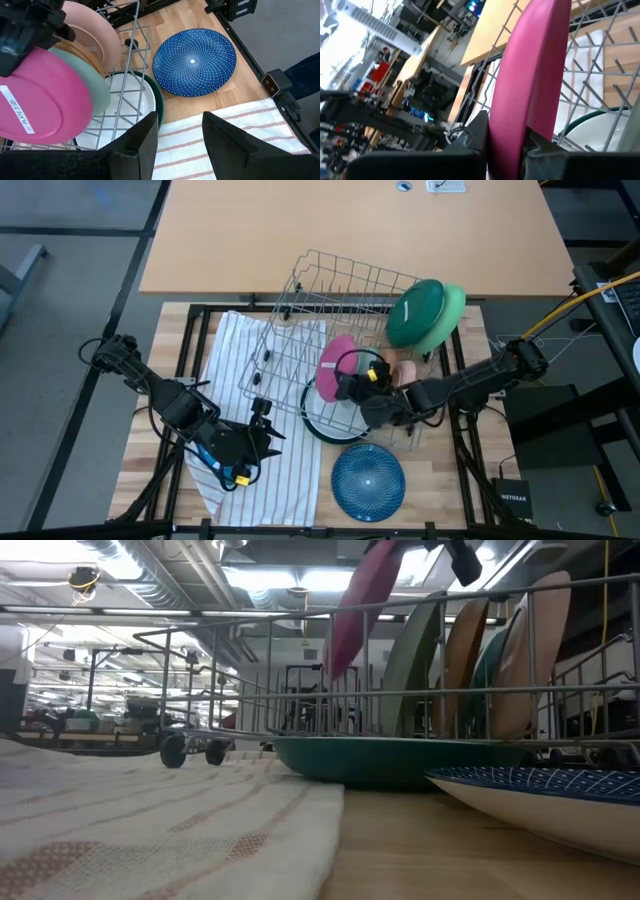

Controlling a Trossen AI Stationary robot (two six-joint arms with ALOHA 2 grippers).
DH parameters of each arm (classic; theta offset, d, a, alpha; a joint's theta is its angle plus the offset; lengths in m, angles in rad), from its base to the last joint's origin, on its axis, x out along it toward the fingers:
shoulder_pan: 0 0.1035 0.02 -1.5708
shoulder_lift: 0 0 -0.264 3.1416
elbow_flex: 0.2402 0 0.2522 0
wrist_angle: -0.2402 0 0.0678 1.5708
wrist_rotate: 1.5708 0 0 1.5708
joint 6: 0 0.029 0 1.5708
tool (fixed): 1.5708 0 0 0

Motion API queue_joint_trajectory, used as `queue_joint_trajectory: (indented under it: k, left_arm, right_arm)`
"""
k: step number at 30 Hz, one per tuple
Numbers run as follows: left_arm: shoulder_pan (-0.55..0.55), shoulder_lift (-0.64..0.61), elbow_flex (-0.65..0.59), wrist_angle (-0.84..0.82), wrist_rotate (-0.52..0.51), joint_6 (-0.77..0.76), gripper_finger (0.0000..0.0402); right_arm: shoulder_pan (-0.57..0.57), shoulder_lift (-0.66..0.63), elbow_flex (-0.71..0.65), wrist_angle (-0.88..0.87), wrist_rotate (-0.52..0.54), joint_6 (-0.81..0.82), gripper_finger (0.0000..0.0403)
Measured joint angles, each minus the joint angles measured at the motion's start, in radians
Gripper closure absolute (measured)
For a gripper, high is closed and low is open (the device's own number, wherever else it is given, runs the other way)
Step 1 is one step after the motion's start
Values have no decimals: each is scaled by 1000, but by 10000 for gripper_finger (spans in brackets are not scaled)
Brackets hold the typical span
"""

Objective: Sort dishes
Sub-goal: Put the pink plate in the dish rack

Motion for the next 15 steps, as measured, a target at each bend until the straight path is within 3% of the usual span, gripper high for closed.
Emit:
queue_joint_trajectory:
  k: [7,15]
  left_arm:
    - [-1,0,0,0,0,-14,259]
    - [-16,0,0,0,0,-12,259]
  right_arm:
    - [-42,0,0,-30,-2,26,366]
    - [-96,-1,0,-55,-89,26,361]
